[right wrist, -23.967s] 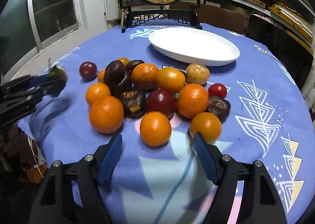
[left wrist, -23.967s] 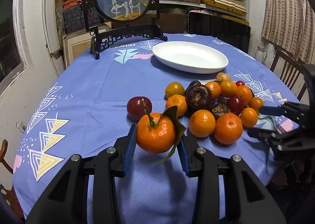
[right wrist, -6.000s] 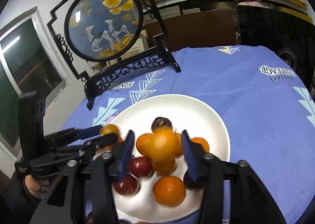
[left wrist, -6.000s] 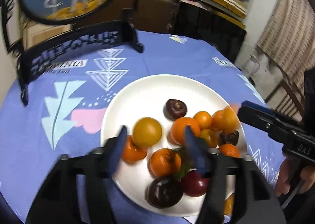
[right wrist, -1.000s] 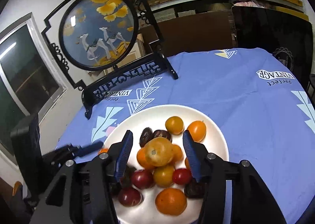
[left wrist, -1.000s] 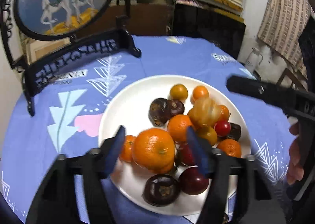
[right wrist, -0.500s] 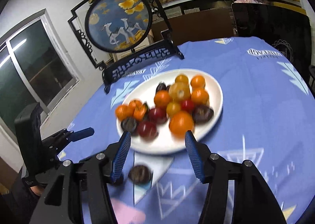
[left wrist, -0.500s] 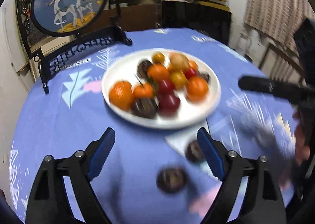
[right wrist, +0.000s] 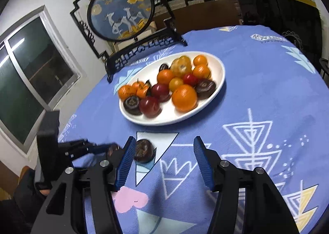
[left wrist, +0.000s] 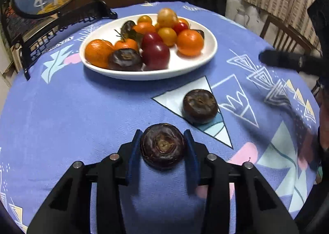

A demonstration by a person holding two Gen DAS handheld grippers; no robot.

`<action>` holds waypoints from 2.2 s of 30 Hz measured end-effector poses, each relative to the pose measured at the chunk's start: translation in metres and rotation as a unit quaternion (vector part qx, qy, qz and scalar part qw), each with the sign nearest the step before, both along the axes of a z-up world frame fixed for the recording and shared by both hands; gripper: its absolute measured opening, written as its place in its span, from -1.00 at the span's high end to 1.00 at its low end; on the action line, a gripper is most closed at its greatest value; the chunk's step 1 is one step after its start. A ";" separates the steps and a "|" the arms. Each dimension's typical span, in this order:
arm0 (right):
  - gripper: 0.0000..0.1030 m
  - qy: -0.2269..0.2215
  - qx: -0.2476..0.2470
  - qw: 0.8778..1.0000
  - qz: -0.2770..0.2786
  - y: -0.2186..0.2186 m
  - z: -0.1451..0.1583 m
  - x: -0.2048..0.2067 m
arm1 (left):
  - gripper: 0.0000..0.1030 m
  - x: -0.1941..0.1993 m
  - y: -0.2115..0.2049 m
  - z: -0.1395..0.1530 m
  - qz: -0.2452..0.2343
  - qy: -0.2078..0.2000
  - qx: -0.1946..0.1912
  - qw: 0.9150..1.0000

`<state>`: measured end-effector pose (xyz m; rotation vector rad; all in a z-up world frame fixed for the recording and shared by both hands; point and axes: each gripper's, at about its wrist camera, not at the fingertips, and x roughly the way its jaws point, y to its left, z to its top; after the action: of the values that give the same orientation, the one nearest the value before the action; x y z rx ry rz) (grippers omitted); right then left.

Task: Organize fruits

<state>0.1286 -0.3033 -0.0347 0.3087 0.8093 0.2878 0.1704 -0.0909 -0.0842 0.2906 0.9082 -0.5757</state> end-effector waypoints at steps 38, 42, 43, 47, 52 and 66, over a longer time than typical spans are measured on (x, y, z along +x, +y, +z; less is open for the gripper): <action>-0.11 -0.023 -0.077 0.996 0.022 0.033 0.022 0.104 | -0.40 0.148 -0.014 0.091 0.110 -0.038 -0.103 0.988; -0.14 -0.033 -0.059 0.998 0.014 0.022 0.020 0.084 | -0.57 0.147 -0.008 0.081 0.117 -0.018 -0.101 0.988; -0.23 -0.034 -0.055 0.998 0.011 0.019 0.019 0.076 | -0.67 0.141 -0.004 0.077 0.122 -0.011 -0.099 0.988; -0.64 -0.026 -0.045 0.999 -0.003 0.014 0.008 0.039 | -0.78 0.098 0.008 0.063 0.118 0.001 -0.071 0.990; -0.92 -0.021 -0.058 0.998 -0.012 0.012 0.005 -0.005 | -0.90 0.034 0.027 0.055 0.121 0.004 -0.041 0.992; -0.92 -0.099 -0.101 0.988 -0.067 0.014 0.044 -0.124 | -0.90 -0.116 0.062 0.089 0.178 -0.097 -0.040 0.978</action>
<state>0.0050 -0.2888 0.0093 0.1400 0.6130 0.1069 0.0539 -0.0291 0.0049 0.1043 0.7230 -0.2459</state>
